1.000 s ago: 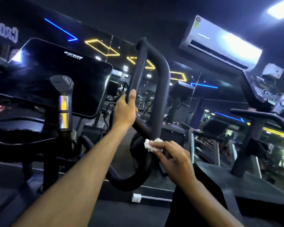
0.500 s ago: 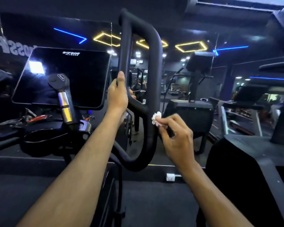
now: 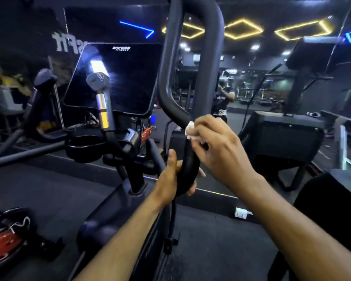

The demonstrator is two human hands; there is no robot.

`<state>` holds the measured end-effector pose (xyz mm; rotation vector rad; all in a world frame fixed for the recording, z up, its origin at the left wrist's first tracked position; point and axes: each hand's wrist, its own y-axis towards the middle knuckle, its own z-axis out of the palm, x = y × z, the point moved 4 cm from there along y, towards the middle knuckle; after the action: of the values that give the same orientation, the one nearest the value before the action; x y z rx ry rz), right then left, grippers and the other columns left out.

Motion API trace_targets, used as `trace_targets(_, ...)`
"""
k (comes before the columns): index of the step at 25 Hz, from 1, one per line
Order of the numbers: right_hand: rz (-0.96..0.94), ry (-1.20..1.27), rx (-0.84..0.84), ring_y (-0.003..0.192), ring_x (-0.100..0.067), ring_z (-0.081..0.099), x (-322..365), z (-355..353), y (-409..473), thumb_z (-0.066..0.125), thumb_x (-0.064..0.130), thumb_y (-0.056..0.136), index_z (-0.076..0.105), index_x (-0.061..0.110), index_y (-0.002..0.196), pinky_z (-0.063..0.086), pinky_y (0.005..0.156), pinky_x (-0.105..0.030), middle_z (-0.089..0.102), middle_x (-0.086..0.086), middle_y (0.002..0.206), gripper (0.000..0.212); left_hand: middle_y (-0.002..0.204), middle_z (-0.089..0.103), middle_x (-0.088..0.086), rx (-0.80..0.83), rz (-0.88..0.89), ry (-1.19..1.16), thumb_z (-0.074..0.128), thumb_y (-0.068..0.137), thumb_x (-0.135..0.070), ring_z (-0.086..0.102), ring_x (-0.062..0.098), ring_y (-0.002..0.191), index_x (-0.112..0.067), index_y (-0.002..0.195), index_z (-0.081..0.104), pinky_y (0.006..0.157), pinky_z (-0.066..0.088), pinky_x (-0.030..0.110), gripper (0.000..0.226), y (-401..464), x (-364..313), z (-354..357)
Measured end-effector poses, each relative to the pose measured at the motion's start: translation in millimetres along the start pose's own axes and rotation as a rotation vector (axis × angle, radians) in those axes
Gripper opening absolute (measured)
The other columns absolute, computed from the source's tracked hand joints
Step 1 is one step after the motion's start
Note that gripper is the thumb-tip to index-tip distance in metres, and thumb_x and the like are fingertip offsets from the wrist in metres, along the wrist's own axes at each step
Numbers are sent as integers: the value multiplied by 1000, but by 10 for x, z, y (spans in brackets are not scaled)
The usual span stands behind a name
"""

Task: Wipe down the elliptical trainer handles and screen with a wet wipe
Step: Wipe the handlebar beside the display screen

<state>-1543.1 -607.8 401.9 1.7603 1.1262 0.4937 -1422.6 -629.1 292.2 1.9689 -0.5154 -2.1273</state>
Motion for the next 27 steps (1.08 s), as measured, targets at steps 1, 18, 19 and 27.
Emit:
trace_targets(1,-14,-1,38,80,-26,56,32,30,-90,68,1,93,69,3,98,52,75,-40,63,-8,102,6,55,59,14,-4,29,-9,7,88,-86,53,22,49,-16,73,73,54,45,28,97,-5,30,1)
trace_targets(18,10,-137,444,80,-21,71,492,198,-435,51,20,98,67,24,106,56,54,-41,67,9,106,18,107,77,3,81,126,-128,31,80,-95,72,20,100,-17,139,54,89,56,32,101,-51,139,-225)
trace_targets(19,14,-110,414,87,-19,73,486,168,-416,55,17,97,71,23,106,59,58,-41,71,9,107,19,114,76,7,69,122,-131,34,78,-96,73,27,103,-20,149,42,92,57,40,104,-35,148,-253)
trace_targets(27,204,140,7,107,-13,72,143,30,-298,75,3,91,79,5,104,59,89,-40,76,-4,114,14,117,76,19,114,100,-132,37,74,-98,75,45,96,-25,150,37,88,59,64,106,21,211,-256)
